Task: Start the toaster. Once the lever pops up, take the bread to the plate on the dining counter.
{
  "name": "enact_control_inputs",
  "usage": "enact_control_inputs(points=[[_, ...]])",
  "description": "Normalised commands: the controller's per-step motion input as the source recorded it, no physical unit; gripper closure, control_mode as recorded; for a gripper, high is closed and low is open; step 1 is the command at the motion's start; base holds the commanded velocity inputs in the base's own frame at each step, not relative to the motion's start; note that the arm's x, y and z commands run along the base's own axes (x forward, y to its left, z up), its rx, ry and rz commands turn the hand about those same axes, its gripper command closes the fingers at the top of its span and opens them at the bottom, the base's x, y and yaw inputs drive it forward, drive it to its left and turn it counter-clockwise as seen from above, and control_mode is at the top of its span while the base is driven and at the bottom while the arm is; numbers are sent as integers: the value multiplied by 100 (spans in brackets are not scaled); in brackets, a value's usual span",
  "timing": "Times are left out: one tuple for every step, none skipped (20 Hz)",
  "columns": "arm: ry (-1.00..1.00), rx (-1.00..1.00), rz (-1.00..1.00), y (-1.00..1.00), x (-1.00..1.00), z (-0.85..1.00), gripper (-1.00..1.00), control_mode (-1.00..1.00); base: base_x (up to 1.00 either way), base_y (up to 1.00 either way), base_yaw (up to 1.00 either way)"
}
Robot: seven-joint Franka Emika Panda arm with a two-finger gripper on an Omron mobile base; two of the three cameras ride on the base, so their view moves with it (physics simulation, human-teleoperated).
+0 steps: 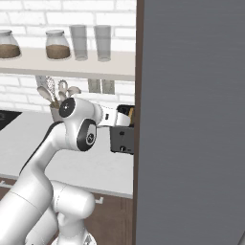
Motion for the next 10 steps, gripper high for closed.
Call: enact_control_inputs(points=[[0, 0, 0, 0, 0, 0, 100, -100, 0, 0, 0], [0, 0, 0, 0, 0, 0, 100, -100, 0, 0, 0], [0, 0, 0, 0, 0, 0, 100, -100, 0, 0, 0], [0, 0, 0, 0, 0, 0, 100, -100, 0, 0, 0], [0, 0, 0, 0, 0, 0, 100, -100, 0, 0, 0], [0, 0, 0, 0, 0, 0, 100, -100, 0, 0, 0], [0, 0, 0, 0, 0, 0, 100, -100, 0, 0, 0], [0, 0, 0, 0, 0, 0, 100, -100, 0, 0, 0], [0, 0, 0, 0, 0, 0, 100, -100, 0, 0, 0], [0, 0, 0, 0, 0, 0, 100, -100, 0, 0, 0]])
